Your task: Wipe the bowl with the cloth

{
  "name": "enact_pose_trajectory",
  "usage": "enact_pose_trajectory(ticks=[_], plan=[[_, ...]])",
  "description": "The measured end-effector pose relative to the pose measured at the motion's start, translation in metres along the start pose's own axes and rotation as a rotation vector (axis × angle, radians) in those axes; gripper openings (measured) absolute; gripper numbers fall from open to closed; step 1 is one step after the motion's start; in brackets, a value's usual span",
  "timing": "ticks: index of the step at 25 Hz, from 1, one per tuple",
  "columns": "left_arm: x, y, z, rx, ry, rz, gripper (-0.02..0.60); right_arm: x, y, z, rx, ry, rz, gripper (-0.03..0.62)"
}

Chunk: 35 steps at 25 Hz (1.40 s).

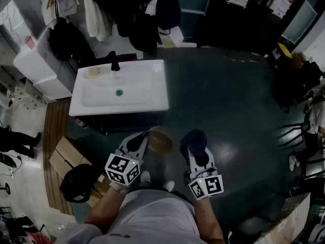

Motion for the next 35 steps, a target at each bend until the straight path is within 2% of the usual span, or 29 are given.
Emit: enact_pose_trajectory(ticks=[10,15,19,25,30,35], plan=[[0.009,-0.044,-0.008,0.002,0.007,-0.010,0.020,-0.005,-0.028,0.035,0.005,-0.002,-0.011,0.084],[0.013,-0.067,-0.009,-0.009,0.012,-0.017,0.020,-0.005,-0.036,0.052,-0.012,0.022,0.029,0.084],[0.009,-0.094,-0.013,0.016,-0.006,-0.027,0.020,-0.018,-0.039,0.067,-0.034,0.005,0.052,0.084],[0.013,-0.124,0.000,0.058,-0.015,-0.024,0.020,-0.027,-0.018,0.105,-0.045,0.004,0.088,0.084],[0.020,-0.150,0.024,0.121,-0.019,-0.021,0.020,-0.037,-0.001,0.154,0.024,-0.005,0.105,0.084],[0.031,-0.169,0.065,0.189,-0.015,-0.031,0.020,-0.043,0.034,0.209,0.088,-0.025,0.136,0.084]])
Point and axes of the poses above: the fingertips, and each gripper's own axes: z forward along the fingers, y to its right, x out of its top, the point moved 1 cm from there along -z, backward along the fingers, and after that the axes turned 4 degrees about -z, right-handed, at the moved point
